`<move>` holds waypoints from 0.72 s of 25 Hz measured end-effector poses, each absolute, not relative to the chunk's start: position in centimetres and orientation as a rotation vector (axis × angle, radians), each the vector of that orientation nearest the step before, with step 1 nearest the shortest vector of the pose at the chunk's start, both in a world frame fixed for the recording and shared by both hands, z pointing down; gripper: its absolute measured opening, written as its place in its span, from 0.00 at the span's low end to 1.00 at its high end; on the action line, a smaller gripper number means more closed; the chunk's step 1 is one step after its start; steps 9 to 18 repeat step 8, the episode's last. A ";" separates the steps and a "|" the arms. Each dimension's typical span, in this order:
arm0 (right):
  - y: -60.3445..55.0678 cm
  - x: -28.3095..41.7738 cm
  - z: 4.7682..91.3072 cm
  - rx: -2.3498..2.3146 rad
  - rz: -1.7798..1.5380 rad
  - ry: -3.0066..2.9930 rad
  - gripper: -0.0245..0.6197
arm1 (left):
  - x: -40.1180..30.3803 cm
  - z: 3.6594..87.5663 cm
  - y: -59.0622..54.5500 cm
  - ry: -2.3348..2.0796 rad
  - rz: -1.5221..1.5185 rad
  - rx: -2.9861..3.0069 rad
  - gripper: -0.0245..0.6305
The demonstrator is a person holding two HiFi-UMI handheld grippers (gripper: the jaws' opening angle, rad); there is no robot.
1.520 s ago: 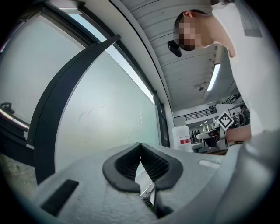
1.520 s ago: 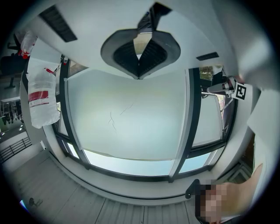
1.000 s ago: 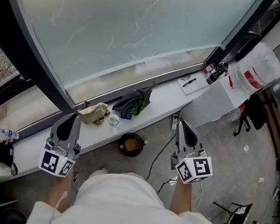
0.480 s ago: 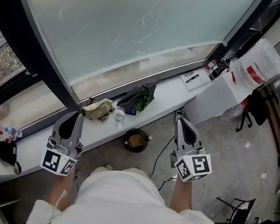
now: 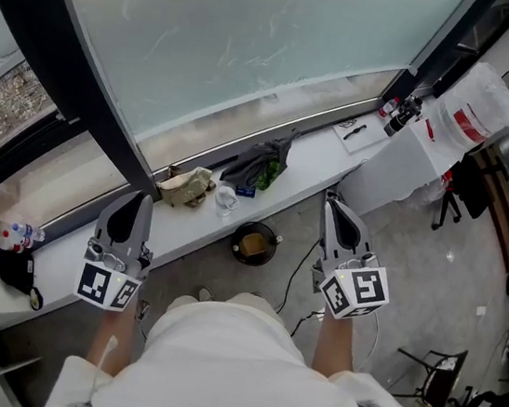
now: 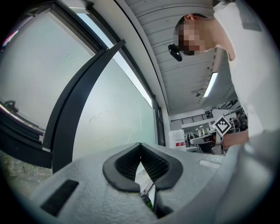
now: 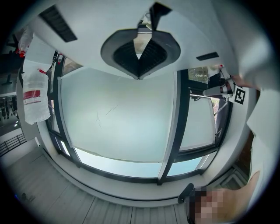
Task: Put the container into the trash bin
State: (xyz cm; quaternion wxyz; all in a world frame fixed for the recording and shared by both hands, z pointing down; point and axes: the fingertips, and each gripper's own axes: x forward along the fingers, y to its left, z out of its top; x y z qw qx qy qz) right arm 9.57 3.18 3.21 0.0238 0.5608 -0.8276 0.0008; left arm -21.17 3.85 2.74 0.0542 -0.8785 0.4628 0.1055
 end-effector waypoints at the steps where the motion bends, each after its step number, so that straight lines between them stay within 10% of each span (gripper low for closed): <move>1: 3.3 9.3 3.2 1.743 0.002 -2.559 0.04 | -21.5 2.8 3.9 1.406 0.325 -2.669 0.06; 18: 3.9 8.0 3.1 1.707 -0.052 -2.552 0.04 | -22.6 3.6 4.3 1.410 0.349 -2.670 0.06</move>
